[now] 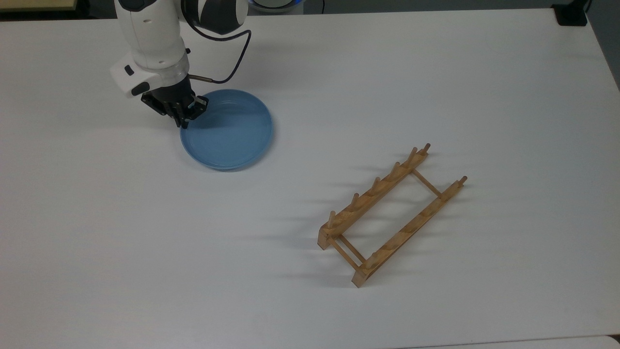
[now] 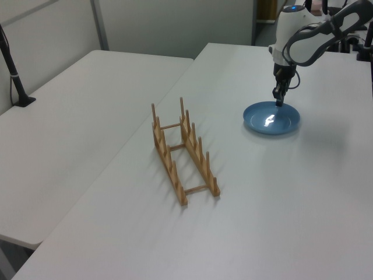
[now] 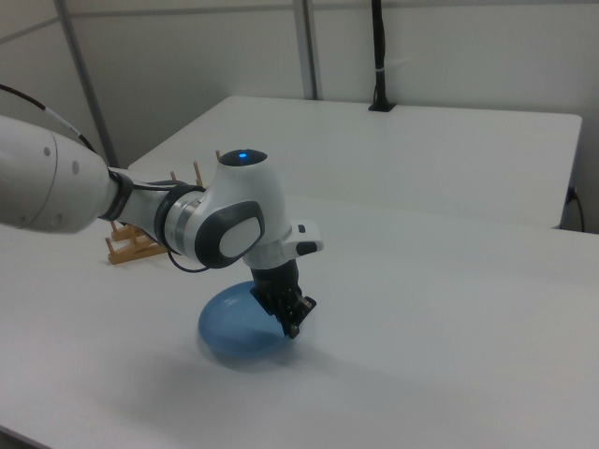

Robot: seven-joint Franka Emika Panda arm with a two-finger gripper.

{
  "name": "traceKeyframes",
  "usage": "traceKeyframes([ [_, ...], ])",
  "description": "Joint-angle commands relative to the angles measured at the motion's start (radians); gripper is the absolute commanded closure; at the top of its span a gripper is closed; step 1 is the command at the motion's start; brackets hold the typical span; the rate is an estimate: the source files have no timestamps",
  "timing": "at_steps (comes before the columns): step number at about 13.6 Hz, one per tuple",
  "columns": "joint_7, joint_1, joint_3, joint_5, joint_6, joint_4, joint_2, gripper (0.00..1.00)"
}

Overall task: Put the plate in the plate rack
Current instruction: 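Close the gripper on the plate rim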

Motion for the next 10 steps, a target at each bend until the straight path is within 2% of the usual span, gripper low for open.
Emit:
traceKeyframes([
  [1,0.034,0.006,-0.001,-0.013,0.021,-0.004,0.011,1.00],
  [5,0.037,0.004,0.001,-0.010,0.008,0.040,-0.007,1.00],
  [10,0.038,0.013,0.013,-0.010,-0.025,0.118,-0.087,1.00],
])
